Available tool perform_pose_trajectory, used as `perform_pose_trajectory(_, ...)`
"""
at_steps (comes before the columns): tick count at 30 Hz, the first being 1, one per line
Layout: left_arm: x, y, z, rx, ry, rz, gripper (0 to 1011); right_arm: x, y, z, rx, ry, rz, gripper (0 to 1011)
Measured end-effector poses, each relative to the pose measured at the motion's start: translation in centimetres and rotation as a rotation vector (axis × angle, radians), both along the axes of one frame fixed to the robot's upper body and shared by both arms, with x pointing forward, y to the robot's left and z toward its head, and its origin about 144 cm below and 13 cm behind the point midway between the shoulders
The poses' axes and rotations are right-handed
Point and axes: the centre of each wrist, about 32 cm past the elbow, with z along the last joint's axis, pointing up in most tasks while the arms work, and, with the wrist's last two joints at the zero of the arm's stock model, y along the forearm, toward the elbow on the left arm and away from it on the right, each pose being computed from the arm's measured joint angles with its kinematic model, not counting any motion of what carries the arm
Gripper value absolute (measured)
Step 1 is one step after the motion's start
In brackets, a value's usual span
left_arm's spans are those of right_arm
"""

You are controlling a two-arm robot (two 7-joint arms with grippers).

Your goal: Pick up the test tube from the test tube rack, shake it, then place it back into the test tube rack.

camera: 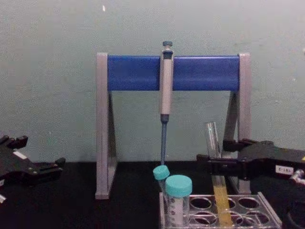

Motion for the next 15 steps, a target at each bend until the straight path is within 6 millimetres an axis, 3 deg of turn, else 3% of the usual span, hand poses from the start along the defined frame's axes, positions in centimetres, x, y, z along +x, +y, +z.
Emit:
perform_pose_trajectory(9, 0.00, 0.00, 0.00, 0.000, 0.000, 0.000, 1001, 0.00, 0.00, 0.00, 0.000, -0.001, -0.001, 1000)
perform_pose_trajectory(15, 0.00, 0.00, 0.00, 0.000, 0.000, 0.000, 1001, 0.00, 0.00, 0.00, 0.000, -0.001, -0.001, 871)
